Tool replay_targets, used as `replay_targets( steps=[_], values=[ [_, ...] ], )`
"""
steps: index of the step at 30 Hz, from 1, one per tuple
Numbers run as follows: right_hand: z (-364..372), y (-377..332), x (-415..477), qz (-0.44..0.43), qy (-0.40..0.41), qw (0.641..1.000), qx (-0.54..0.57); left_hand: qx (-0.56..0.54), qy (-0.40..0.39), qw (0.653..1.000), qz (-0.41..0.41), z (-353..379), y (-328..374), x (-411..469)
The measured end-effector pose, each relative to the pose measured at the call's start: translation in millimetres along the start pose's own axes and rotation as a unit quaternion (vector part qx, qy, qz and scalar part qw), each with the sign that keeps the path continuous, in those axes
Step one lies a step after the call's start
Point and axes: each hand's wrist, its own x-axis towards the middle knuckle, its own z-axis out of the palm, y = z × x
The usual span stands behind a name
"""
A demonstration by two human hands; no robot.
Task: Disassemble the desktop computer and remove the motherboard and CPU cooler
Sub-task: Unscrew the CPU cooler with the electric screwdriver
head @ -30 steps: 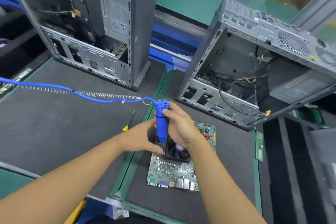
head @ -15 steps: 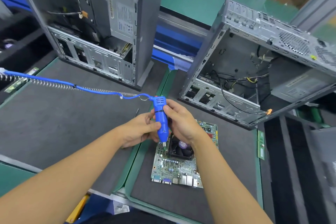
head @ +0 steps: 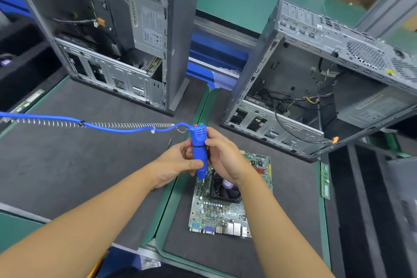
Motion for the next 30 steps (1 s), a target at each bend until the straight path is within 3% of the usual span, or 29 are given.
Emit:
replay_targets(
  steps=[8, 14, 16, 19, 30],
  values=[
    [-3, 11, -2, -0.03, 0.075, 0.997, -0.016, 0.166, 0.086, 0.98, 0.074, 21, -11, 16],
    [-37, 0, -10, -0.056, 0.178, 0.981, -0.062, 0.32, 0.046, 0.942, 0.085, 23, -19, 23],
    [-43, -3, -12, -0.058, 0.179, 0.978, -0.085, 0.369, 0.056, 0.925, 0.07, 12, -27, 17],
    [-52, -3, -17, -0.069, 0.17, 0.979, -0.084, 0.431, 0.056, 0.901, -0.023, 2, -49, 7],
    [-68, -6, -48, -0.121, 0.128, 0.983, -0.045, 0.416, 0.158, 0.894, -0.049, 42, -69, -12]
  ],
)
